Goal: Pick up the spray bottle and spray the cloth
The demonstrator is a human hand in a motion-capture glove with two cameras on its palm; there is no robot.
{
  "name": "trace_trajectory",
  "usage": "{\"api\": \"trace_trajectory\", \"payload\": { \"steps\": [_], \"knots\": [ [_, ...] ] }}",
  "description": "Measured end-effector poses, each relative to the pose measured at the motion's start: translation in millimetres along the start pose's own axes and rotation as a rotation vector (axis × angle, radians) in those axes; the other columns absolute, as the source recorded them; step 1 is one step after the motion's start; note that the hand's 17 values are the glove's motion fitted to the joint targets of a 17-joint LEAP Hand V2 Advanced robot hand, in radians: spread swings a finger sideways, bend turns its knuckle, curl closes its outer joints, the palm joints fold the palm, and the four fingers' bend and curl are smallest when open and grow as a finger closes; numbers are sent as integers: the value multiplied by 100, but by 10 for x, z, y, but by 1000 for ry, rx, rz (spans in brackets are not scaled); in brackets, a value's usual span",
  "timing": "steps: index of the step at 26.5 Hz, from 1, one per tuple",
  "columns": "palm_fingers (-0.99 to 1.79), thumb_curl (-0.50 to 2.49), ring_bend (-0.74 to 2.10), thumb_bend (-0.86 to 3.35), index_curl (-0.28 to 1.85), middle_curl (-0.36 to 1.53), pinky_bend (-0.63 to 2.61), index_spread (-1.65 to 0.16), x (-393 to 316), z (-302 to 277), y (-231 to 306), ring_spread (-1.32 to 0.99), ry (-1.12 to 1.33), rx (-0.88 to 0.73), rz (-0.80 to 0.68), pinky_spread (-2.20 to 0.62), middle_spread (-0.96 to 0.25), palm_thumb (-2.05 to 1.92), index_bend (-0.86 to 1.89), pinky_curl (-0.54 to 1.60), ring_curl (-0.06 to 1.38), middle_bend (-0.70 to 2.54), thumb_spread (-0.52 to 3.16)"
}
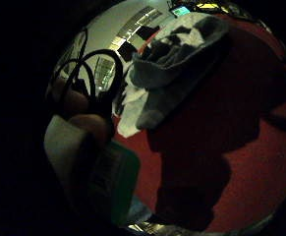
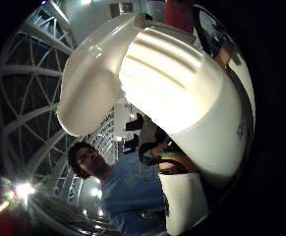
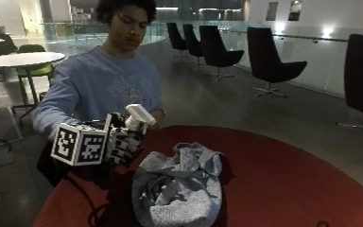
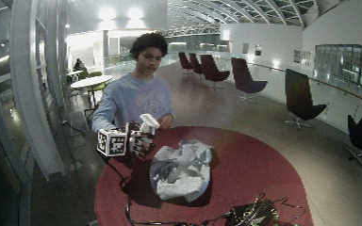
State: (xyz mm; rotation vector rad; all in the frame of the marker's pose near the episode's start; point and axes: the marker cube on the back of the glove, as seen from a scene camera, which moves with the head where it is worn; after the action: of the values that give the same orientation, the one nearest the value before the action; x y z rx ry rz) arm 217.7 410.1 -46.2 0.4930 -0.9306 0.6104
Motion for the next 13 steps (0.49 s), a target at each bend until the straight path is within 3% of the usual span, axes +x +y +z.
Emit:
{"api": "trace_trajectory", "payload": {
  "steps": [13],
  "knots": [
    [118, 54, 64, -2, 32, 46, 33, -24, -10, 97, -208, -5, 66, -262, 270, 8, -4, 82, 13, 38, 43, 32, 88]
  ]
}}
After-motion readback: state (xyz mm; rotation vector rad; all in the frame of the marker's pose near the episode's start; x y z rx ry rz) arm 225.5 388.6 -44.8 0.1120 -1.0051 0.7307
